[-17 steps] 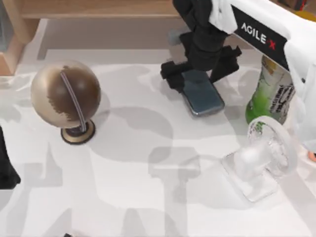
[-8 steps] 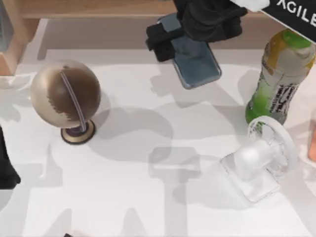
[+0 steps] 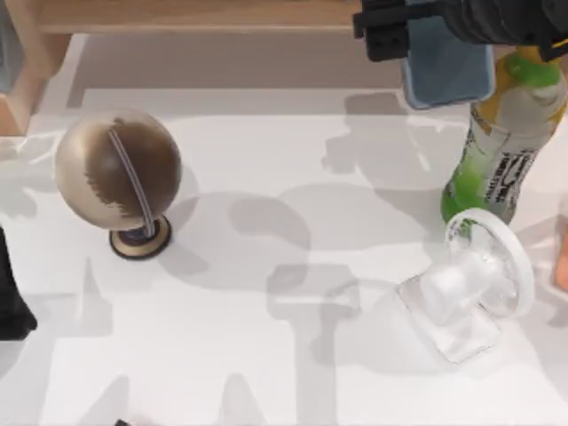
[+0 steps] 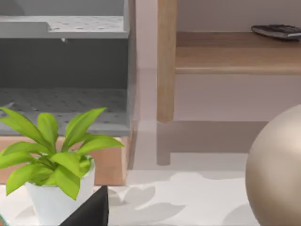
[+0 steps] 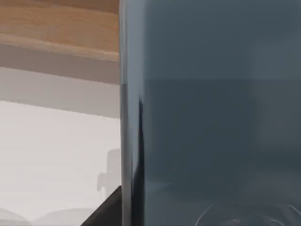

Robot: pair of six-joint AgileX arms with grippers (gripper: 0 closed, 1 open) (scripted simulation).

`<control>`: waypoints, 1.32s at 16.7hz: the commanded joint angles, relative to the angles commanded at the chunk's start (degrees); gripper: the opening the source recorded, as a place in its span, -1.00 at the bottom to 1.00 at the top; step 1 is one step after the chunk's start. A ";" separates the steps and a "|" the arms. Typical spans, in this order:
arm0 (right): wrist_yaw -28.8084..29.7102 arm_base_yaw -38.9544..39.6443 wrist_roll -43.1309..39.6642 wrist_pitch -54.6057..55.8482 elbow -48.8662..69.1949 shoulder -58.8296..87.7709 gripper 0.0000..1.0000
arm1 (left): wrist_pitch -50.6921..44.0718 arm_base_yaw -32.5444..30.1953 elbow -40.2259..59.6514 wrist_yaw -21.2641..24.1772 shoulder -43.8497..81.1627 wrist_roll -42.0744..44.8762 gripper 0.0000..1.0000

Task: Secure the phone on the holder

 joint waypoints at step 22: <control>23.88 -8.04 10.08 34.12 -62.80 -38.66 -1.00 | 0.00 0.00 0.00 0.00 0.00 0.00 1.00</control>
